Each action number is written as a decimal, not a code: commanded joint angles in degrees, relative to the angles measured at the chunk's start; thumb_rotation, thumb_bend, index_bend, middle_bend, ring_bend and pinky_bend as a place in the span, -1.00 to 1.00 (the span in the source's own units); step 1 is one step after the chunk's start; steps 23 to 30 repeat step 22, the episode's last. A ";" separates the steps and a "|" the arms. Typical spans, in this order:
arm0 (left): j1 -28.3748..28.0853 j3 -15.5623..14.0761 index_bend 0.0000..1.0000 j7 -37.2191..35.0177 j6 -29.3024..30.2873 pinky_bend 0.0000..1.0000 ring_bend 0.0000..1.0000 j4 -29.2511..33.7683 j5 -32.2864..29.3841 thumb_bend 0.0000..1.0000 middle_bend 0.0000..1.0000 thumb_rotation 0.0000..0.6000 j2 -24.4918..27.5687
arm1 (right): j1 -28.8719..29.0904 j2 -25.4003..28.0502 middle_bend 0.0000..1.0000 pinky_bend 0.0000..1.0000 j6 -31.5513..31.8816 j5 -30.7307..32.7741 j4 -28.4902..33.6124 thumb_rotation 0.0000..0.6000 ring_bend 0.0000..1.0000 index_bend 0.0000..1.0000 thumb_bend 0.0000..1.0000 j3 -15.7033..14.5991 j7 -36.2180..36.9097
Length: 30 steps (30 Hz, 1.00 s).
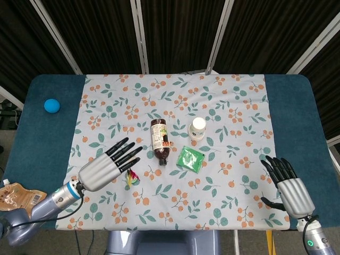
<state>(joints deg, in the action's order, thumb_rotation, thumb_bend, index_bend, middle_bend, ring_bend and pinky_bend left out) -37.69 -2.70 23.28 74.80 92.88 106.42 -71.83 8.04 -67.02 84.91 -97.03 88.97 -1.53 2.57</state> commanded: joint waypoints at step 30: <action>31.61 -4.87 -0.95 -4.94 22.20 -1.00 -1.00 5.55 -18.87 -0.89 -1.00 1.00 6.47 | 0.20 -0.03 -1.00 -1.00 -0.84 -0.29 0.13 1.00 -1.00 -1.00 -0.93 -0.37 -2.33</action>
